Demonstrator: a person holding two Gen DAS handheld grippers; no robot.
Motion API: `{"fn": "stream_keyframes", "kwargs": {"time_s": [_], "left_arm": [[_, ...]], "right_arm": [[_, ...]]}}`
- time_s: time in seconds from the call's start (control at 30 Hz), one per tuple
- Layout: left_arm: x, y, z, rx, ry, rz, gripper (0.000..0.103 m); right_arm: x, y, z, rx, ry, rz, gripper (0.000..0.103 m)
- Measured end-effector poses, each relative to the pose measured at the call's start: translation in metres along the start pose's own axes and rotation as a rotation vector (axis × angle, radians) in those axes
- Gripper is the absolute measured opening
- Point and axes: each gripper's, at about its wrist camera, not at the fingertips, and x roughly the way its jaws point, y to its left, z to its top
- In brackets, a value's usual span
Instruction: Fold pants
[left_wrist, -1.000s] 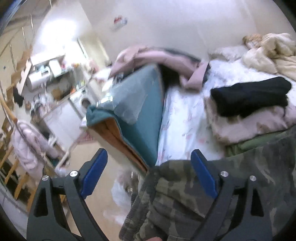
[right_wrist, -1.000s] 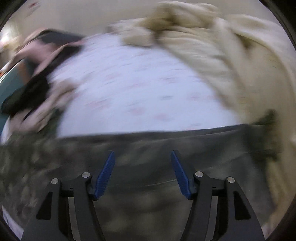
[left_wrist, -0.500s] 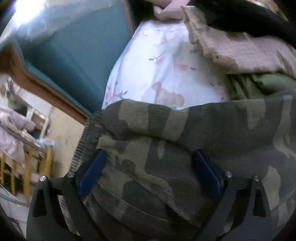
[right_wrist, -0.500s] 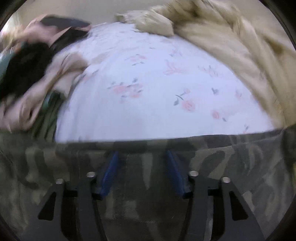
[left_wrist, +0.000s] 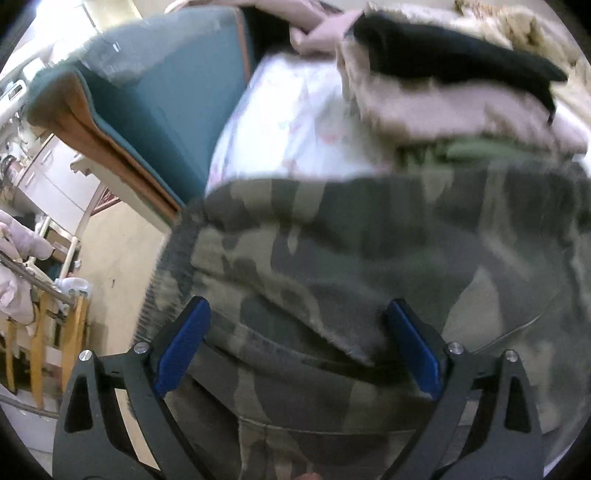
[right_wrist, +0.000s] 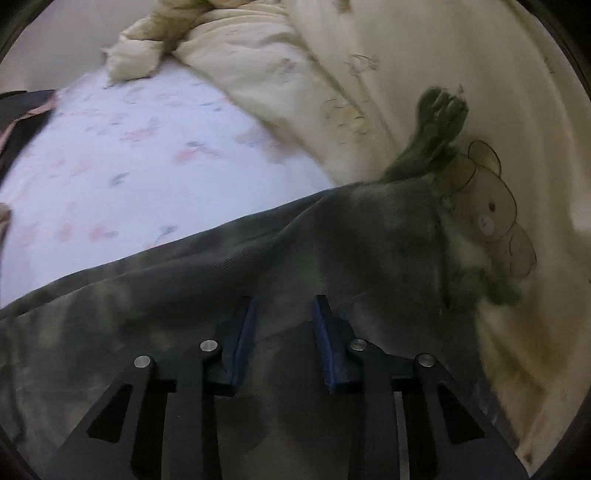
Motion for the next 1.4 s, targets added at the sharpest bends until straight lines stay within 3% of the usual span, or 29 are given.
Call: {"fn": "stream_keyframes", "kwargs": {"time_s": [0.07,0.13,0.2,0.23,0.33,0.4,0.47,0.5,0.57,0.67,0.7,0.73,0.83,0.87,0.97,1.1,1.2,1.33,1.4], "left_arm": [[0.01,-0.001,-0.007,0.009,0.014,0.009,0.096],[0.009,-0.006,-0.009,0.031,0.008,0.023,0.096],[0.009,-0.007,-0.008,0.032,0.012,0.029,0.096],[0.01,-0.006,-0.007,0.027,0.014,0.028,0.096],[0.007,-0.008,-0.011,0.022,0.0,0.031,0.096],[0.007,-0.008,-0.013,0.024,-0.015,0.035,0.096],[0.007,-0.01,-0.011,0.025,-0.018,0.033,0.096],[0.007,-0.01,-0.012,0.023,-0.018,0.03,0.096],[0.008,-0.007,-0.011,0.018,-0.019,0.021,0.096],[0.008,-0.005,-0.013,0.02,-0.022,0.013,0.097],[0.008,-0.003,-0.013,0.019,-0.021,0.011,0.097],[0.008,-0.003,-0.012,0.017,-0.019,0.009,0.097],[0.006,0.0,-0.011,0.013,-0.016,0.0,0.096],[0.006,-0.001,-0.011,0.011,-0.016,-0.002,0.096],[-0.004,0.006,-0.009,-0.002,-0.014,-0.03,0.096],[-0.026,0.032,-0.009,-0.077,-0.005,-0.099,0.096],[-0.049,0.068,-0.013,-0.184,-0.008,-0.148,0.096],[-0.061,0.119,-0.031,-0.273,-0.02,-0.137,0.096],[-0.05,0.14,-0.043,-0.335,0.018,-0.152,0.096]], "right_arm": [[0.009,-0.001,0.013,-0.026,-0.026,-0.129,0.029],[0.017,-0.009,0.023,-0.028,-0.029,-0.198,0.02],[0.016,-0.014,0.032,-0.042,-0.032,-0.236,0.018],[0.012,-0.014,0.034,-0.026,-0.037,-0.219,0.021],[-0.017,-0.004,0.024,0.001,-0.112,0.005,0.023],[-0.026,0.013,0.014,-0.06,-0.12,0.162,0.021],[-0.024,0.036,0.002,-0.133,-0.074,0.27,0.018],[-0.017,0.048,-0.003,-0.171,-0.034,0.269,0.018],[-0.008,0.056,-0.005,-0.211,-0.032,0.182,0.015],[0.006,0.043,0.015,-0.143,-0.056,0.08,0.006],[0.011,0.03,0.025,-0.097,-0.058,-0.023,0.006],[0.019,0.023,0.031,-0.064,-0.043,-0.062,0.005],[0.007,0.008,0.035,-0.026,-0.032,-0.079,0.009],[-0.002,0.009,0.033,-0.031,-0.052,-0.074,0.01],[-0.047,0.007,0.007,0.0,-0.125,0.05,0.01],[-0.086,0.015,-0.022,0.089,-0.137,0.231,0.01],[-0.116,0.051,-0.054,0.081,-0.153,0.322,0.024],[-0.14,0.107,-0.079,0.06,-0.125,0.446,0.061],[-0.162,0.122,-0.098,0.049,-0.108,0.483,0.066]]}}
